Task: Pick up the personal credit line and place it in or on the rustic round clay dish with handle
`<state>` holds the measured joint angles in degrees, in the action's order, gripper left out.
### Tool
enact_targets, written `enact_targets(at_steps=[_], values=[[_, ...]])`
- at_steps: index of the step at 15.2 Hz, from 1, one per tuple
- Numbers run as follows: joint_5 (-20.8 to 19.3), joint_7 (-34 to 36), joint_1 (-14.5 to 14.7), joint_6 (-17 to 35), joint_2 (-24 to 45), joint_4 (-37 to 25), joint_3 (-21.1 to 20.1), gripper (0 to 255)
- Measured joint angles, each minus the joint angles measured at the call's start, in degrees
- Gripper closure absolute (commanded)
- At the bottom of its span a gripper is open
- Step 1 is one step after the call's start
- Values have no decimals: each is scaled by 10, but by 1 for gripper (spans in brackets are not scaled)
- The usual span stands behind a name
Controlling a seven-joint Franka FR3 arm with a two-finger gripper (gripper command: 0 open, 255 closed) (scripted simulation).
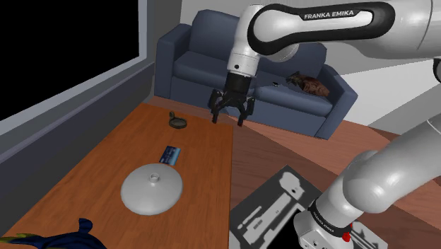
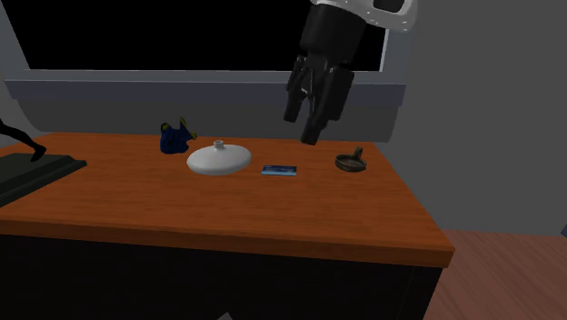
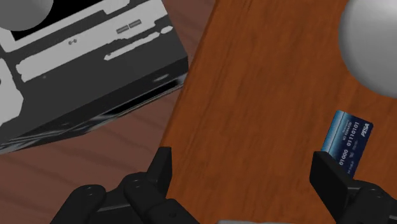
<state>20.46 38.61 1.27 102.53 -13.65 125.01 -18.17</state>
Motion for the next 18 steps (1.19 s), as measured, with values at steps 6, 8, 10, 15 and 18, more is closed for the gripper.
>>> enact_targets(at_steps=[6,8,10,15,18], values=[[30,96,12,39,124,-61,-28,0],[36,131,20,54,175,-93,-36,0],[43,160,27,64,219,-120,-39,0],[56,226,49,89,332,-201,-43,0],[59,234,55,102,347,-203,-45,0]])
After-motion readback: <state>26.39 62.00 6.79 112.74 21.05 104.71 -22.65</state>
